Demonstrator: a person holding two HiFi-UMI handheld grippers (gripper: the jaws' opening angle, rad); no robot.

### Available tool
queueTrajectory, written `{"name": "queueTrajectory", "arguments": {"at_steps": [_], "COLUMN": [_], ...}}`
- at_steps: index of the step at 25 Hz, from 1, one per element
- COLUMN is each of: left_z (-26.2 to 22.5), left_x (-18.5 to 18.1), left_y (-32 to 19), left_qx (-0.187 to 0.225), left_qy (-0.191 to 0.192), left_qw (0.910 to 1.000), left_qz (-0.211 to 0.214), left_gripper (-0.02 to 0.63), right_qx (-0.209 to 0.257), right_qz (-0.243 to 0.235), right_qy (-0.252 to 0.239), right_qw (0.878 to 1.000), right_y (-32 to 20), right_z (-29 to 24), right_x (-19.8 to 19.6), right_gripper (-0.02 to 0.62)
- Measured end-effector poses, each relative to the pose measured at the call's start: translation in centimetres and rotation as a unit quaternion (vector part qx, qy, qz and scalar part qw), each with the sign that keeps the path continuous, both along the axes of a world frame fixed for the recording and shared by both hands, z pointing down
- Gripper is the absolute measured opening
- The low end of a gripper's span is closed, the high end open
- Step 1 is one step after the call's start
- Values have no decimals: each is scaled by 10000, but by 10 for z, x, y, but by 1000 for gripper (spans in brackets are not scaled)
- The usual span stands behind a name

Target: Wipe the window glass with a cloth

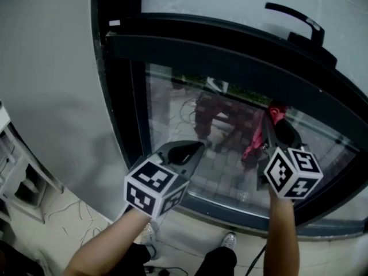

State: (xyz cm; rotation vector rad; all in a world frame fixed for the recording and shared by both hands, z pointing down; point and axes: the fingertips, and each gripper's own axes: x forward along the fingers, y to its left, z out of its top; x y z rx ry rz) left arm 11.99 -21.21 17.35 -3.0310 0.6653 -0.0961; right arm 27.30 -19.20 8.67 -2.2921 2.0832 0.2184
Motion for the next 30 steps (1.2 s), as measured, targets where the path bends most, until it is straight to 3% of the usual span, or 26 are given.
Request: {"name": "queueTrajectory", "arguments": {"at_steps": [30], "left_z": [-5], "left_x": [-162], "left_y": [-68], "left_qx": [40], "left_qy": [-62], "left_qw": [9923], "left_qz": [-1234], "left_gripper": [6], "right_qx": [-179], "right_qz": [-1276], "right_qy": [93], "right_qw": [9916], "right_y": [-141], "right_z": [-6], "right_x": [-181], "right_gripper": [69]}}
